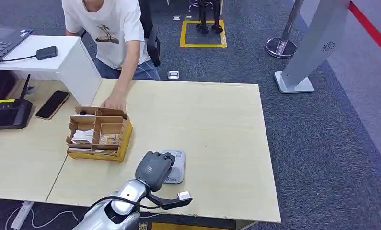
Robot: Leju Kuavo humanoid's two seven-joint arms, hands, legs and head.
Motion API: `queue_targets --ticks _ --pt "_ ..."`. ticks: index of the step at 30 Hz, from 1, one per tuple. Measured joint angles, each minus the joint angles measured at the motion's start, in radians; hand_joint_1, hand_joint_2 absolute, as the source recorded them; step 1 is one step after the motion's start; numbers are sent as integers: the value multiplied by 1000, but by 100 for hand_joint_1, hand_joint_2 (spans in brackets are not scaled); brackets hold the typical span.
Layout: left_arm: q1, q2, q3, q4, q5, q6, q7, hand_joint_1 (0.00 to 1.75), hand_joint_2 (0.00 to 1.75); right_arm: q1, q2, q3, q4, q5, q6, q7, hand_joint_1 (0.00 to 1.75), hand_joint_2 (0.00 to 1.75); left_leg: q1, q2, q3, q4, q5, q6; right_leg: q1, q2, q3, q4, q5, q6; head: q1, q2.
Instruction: Pass the card to the sensor for recognition and then transmit it.
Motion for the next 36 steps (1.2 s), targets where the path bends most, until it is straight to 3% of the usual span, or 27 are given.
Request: queue_targets --ticks 4,9,13,15,20,25,36 --pt "0 0 0 0 24 -19 -6 175 175 0 0 0 0 -2 0 -2 0 175 0 0 0 0 0 0 0 0 0 0 0 0 0 0" --pt "-20 16 0 -2 158 -109 -92 175 175 -2 0 0 -2 -6 1 -2 0 175 0 0 0 0 0 0 0 0 1 0 0 0 0 0" --pt "-38 39 -1 -7 212 -140 -116 175 175 -3 -2 0 -7 -20 2 -2 0 175 0 0 1 0 0 0 0 0 1 0 0 0 0 0" --pt "-43 48 -8 -9 205 -121 -100 175 175 -4 -3 0 -7 -23 2 -2 0 175 0 0 1 0 0 0 0 0 1 0 0 0 0 0" --pt "-34 51 -13 -21 72 -26 24 175 175 -2 -4 0 -8 -39 -6 -11 0 175 0 0 1 0 0 0 0 0 1 0 0 0 0 0" --pt "-45 60 -13 -23 68 -82 -32 175 175 -3 -4 1 -8 -36 -4 -10 0 175 0 0 1 0 0 0 0 0 1 0 0 0 0 0" --pt "-46 79 -12 -26 85 -65 -13 175 175 -2 -4 1 -8 -39 -5 -9 0 175 0 0 1 0 0 0 0 0 1 0 0 0 0 0"
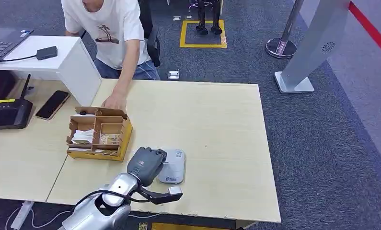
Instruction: Pass the card to the sensor for recognition and then transmit it.
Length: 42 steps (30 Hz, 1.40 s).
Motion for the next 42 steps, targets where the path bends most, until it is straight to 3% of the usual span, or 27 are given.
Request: queue_targets --ticks 3,7,8,9,11,15,21,33,42 --pt "0 3 0 -2 -2 4 9 175 175 0 0 0 0 0 0 0 0 175 0 0 0 0 0 0 0 0 0 0 0 0 0 0" --pt "14 24 50 -34 -23 82 124 175 175 7 -2 0 0 -11 -8 -3 0 175 0 0 0 0 0 0 0 0 0 0 0 0 0 0" --pt "16 38 79 -50 4 98 126 175 175 10 -3 0 0 -11 -8 -5 0 175 0 0 0 0 0 0 0 0 0 0 0 0 0 0" --pt "19 47 106 -61 51 102 105 175 175 13 -3 0 0 -9 -7 -7 0 175 0 0 0 0 0 0 0 0 0 0 0 0 0 0" --pt "31 63 211 -89 262 114 13 175 175 15 -6 4 0 1 -4 -13 0 175 0 1 0 0 0 0 0 1 -1 0 0 0 0 0" --pt "62 66 403 -117 460 201 -71 175 175 11 -6 10 0 3 -3 -11 0 175 1 1 0 0 1 -1 1 1 -1 1 0 0 0 0" --pt "136 31 578 -131 559 284 -150 175 175 13 -6 15 0 3 -10 -5 0 175 0 0 0 0 1 -1 1 1 -1 0 0 0 0 0" --pt "210 -21 674 -146 657 357 -212 175 175 14 -6 22 1 3 -10 -7 0 175 0 0 -1 0 0 -1 1 1 -1 0 0 0 0 0" --pt "218 -45 698 -151 785 337 -248 175 175 14 -6 37 2 3 -4 -6 0 175 1 0 -1 0 0 -1 1 1 -1 0 0 0 0 0"
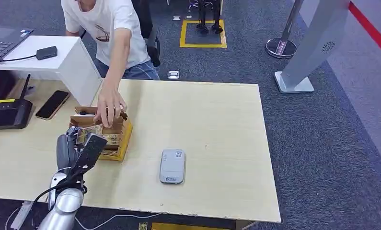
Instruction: Pass the card to the sensor for recognition and then transmit it.
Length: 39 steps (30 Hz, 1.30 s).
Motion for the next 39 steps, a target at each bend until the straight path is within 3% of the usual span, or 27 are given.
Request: queue_targets --ticks 12,22,33,34,35,39 --pt "-26 -4 10 5 15 -14 0 175 175 -1 0 6 0 2 2 2 0 175 0 0 0 0 0 0 0 0 0 0 0 0 0 0" --pt "-136 -4 3 67 -14 -54 11 175 175 -10 0 24 0 4 14 4 0 175 0 1 0 0 1 0 0 0 0 0 1 0 0 0" --pt "-163 -10 -26 104 -17 -63 11 175 175 -13 0 31 0 3 15 6 0 175 0 1 0 0 0 0 0 0 -1 0 1 0 0 0" --pt "-166 -10 -29 106 -18 -63 11 42 175 -13 0 32 0 3 15 6 0 175 0 1 0 0 0 0 0 0 -1 0 1 0 0 0" --pt "-167 -10 -31 107 -20 -63 11 0 0 -13 0 32 0 3 15 6 0 175 0 1 0 0 0 0 0 0 -1 0 1 0 0 0" --pt "-167 -11 -34 108 -24 -48 10 0 0 -13 0 35 0 0 13 6 0 175 0 1 0 0 0 0 0 0 -1 0 1 0 0 0"
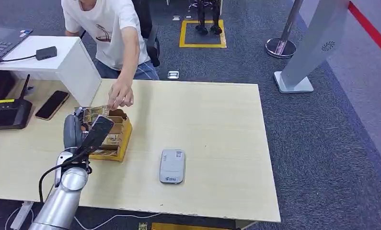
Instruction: Pass the card to the sensor for recognition and then transmit it.
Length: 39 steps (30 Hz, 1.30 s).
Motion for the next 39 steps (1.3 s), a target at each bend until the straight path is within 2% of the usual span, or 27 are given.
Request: queue_targets --ticks 26,39 --pt "17 0 0 5 16 10 -10 0 0 4 0 12 0 -5 -3 0 0 175 0 0 0 0 0 0 0 0 0 0 0 0 0 0" --pt "76 1 -2 -77 -7 24 -25 0 0 13 0 12 0 -21 -14 -2 0 175 0 0 0 0 0 0 0 0 0 0 0 0 0 0"
